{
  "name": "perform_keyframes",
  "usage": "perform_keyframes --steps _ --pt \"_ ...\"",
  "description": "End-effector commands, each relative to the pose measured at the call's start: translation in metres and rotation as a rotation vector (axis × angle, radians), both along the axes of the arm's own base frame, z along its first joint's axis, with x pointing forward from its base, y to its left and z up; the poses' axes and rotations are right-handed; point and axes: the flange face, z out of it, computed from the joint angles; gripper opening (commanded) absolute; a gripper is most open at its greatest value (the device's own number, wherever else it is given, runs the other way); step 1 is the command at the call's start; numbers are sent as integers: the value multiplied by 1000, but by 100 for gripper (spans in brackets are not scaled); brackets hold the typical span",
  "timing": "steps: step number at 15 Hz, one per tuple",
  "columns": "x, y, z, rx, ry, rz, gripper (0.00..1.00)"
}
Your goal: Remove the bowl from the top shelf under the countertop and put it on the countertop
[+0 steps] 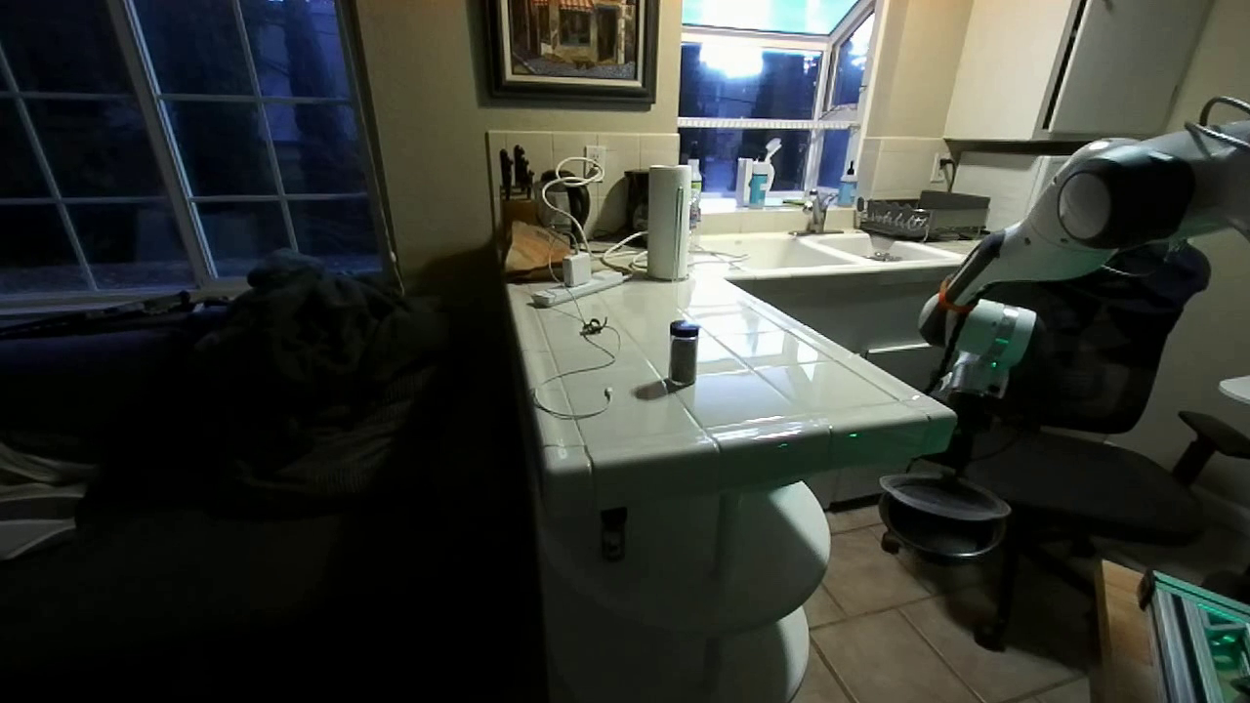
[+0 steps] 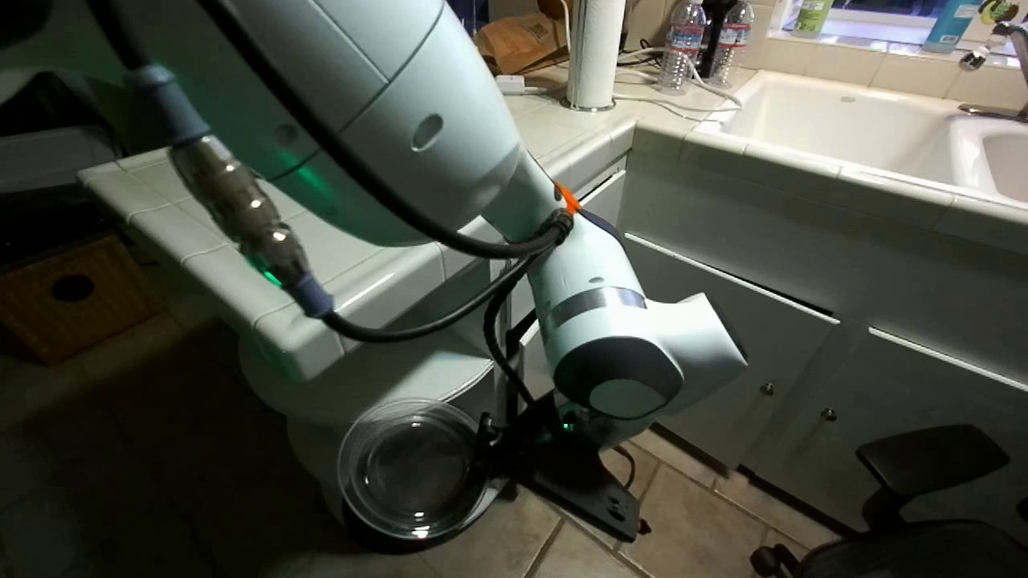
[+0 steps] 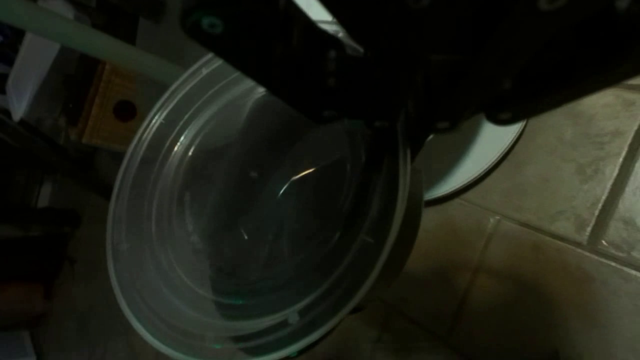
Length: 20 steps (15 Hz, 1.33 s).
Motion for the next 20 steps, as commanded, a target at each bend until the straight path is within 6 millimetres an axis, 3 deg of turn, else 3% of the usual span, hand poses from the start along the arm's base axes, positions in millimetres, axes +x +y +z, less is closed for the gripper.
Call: perform_keyframes --steps 1,13,16,20 --pt "1 3 24 7 -34 149 2" --pt "-1 48 99 252 49 412 2" --pt "-1 56 106 214 88 489 2" --pt "-8 81 117 211 109 624 2"
